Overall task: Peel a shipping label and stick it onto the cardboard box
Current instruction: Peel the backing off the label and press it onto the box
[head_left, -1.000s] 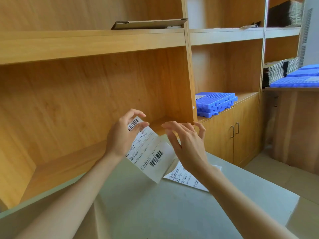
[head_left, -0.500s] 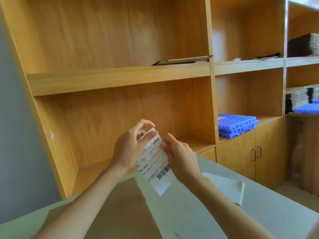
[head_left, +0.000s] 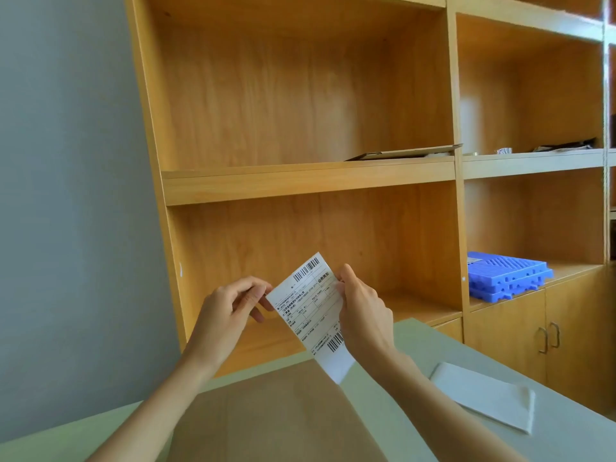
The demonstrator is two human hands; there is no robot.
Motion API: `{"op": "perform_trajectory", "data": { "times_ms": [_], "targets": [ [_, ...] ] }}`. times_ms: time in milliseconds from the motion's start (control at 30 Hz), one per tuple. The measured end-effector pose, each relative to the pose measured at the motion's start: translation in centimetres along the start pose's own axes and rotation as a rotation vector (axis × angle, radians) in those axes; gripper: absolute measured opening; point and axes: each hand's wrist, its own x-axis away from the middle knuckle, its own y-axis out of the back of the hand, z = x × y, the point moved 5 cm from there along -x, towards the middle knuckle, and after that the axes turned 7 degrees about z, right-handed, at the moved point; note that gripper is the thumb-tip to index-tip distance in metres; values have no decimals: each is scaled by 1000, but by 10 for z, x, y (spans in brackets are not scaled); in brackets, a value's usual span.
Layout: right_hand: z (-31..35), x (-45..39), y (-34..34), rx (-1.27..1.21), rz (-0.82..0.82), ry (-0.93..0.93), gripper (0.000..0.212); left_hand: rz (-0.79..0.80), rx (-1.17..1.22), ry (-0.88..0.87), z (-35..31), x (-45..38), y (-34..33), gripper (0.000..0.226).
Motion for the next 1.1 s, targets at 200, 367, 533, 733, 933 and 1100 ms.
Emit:
{"op": "perform_trajectory", "data": {
  "times_ms": [200,367,533,733,933,1100],
  "targets": [
    [10,-1,-5,8,10,-4,41,130,0,12,-2,5,7,24],
    [11,-1,-9,7,4,-10,42,143,-61,-12,-4,8,6,25],
    [8,0,-12,-3,-6,2,43,171,-111,-9,-4,11,5,23],
    [9,1,-12,-14,-3,16,51,165,-127,-17,-7,12,3,24],
    [6,2,-12,-15,-19,11,50,174,-85,-10,-10,13,0,24],
    [5,2,-12,-18,-33,6,47,190,-43,5,-11,14,-2,25]
  ]
}}
